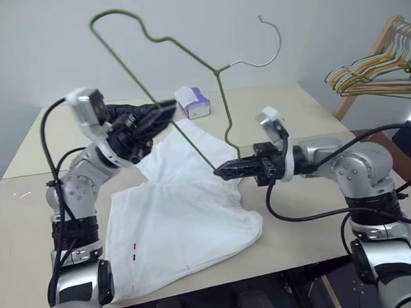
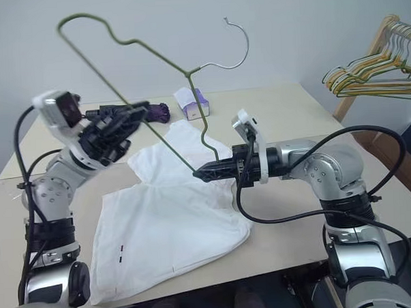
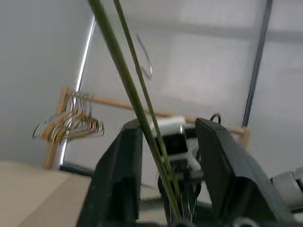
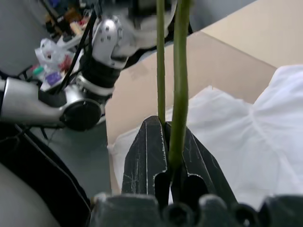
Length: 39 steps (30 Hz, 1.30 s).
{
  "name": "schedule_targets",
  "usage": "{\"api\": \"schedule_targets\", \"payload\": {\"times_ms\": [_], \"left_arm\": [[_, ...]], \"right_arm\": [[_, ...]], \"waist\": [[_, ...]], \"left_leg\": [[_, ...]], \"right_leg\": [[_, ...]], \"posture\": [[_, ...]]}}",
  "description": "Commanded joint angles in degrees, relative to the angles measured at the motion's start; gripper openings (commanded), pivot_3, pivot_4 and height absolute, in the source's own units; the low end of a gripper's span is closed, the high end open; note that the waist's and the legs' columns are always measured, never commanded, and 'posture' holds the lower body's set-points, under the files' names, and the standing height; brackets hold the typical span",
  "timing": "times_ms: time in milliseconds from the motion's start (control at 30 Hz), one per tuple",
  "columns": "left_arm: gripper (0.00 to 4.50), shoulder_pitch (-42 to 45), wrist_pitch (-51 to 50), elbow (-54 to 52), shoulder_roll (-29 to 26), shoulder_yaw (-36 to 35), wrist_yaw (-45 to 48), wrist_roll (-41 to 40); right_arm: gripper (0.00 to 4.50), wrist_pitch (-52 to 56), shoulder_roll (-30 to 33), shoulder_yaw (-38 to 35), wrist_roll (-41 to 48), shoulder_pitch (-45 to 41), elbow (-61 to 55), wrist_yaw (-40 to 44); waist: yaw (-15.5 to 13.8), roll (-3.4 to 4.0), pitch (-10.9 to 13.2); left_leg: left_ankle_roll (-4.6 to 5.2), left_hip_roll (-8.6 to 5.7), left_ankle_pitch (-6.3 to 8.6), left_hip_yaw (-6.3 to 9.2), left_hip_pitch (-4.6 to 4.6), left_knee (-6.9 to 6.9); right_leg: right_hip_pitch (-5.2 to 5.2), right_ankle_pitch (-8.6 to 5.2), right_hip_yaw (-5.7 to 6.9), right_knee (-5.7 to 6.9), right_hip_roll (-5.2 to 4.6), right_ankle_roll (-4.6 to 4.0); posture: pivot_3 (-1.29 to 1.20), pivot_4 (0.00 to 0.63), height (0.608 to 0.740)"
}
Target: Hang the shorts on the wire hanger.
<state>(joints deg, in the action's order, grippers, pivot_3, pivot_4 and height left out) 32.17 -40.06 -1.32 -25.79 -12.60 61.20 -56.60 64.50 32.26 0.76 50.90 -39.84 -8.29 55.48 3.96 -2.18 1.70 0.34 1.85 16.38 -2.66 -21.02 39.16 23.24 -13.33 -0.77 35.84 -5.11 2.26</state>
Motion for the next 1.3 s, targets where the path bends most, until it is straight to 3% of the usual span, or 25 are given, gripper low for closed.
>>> {"api": "schedule_targets", "payload": {"times_ms": [33, 167, 333, 533, 767, 1100, 1300], "left_arm": [[2.92, -2.19, 0.88, -0.63, -4.98, 4.39, -2.14, 8.88], [4.21, -6.40, 4.62, -0.53, -12.40, 9.83, -3.45, 21.14], [4.21, -10.87, 10.40, -4.31, -18.88, 12.41, 0.26, 27.79], [4.21, -12.34, 12.16, -8.05, -19.76, 12.90, 3.03, 28.37], [4.21, -12.76, 12.54, -9.41, -18.76, 14.15, 2.47, 29.87], [4.21, -15.02, 12.03, -11.32, -18.89, 13.20, 0.14, 30.42], [4.21, -16.03, 12.64, -11.54, -19.19, 12.81, -0.55, 30.68]], "right_arm": [[0.00, 3.51, 2.25, -8.10, 4.14, 2.33, -1.72, -4.01], [0.00, 10.21, 10.00, -14.87, 6.97, 12.24, -5.05, -6.34], [0.00, 13.76, 23.67, -17.05, 6.91, 32.35, -8.29, -0.84], [0.00, 13.51, 35.41, -14.92, 5.24, 46.58, -0.14, 11.21], [0.00, 9.23, 39.37, -8.57, 0.03, 45.76, 5.73, 17.24], [0.00, 10.95, 31.88, 2.71, -4.10, 32.70, 10.19, 15.77], [0.00, 10.86, 31.48, 3.89, -4.93, 29.42, 13.57, 17.43]], "waist": [[0.05, 0.01, 0.01], [-0.14, 0.03, 0.02], [-0.79, 0.04, 0.03], [-0.98, 0.10, 0.07], [-0.26, 0.14, 0.11], [-0.74, 0.10, 0.13], [-1.62, 0.12, 0.14]], "left_leg": [[0.00, 0.01, 0.00, -0.01, 0.00, 0.00], [0.02, 0.01, 0.01, 0.01, -0.07, -0.03], [0.08, 0.00, 0.05, -0.09, -0.14, -0.15], [0.08, 0.01, 0.05, -0.24, 0.05, -0.05], [0.13, 0.04, 0.01, -0.31, 0.81, -0.04], [0.13, 0.01, 0.01, -0.32, 0.76, -0.08], [0.13, 0.00, 0.01, -0.33, 0.72, -0.08]], "right_leg": [[0.00, 0.00, -0.01, -0.01, 0.00, 0.00], [0.05, -0.01, 0.04, -0.07, 0.00, 0.00], [0.17, -0.08, 0.03, -0.15, -0.06, 0.00], [-0.04, -0.09, -0.10, -0.14, -0.05, 0.01], [-0.63, -0.37, -0.30, -0.12, 0.04, 0.33], [-0.54, -0.29, -0.39, -0.08, 0.04, 0.42], [-0.47, -0.11, -0.38, -0.07, 0.04, 0.12]], "posture": [[-0.10, 0.000, 0.740], [-0.09, 0.000, 0.740], [-0.09, 0.000, 0.740], [-0.08, 0.000, 0.740], [-0.08, 0.000, 0.740], [-0.04, 0.000, 0.740], [-0.02, 0.000, 0.740]]}}
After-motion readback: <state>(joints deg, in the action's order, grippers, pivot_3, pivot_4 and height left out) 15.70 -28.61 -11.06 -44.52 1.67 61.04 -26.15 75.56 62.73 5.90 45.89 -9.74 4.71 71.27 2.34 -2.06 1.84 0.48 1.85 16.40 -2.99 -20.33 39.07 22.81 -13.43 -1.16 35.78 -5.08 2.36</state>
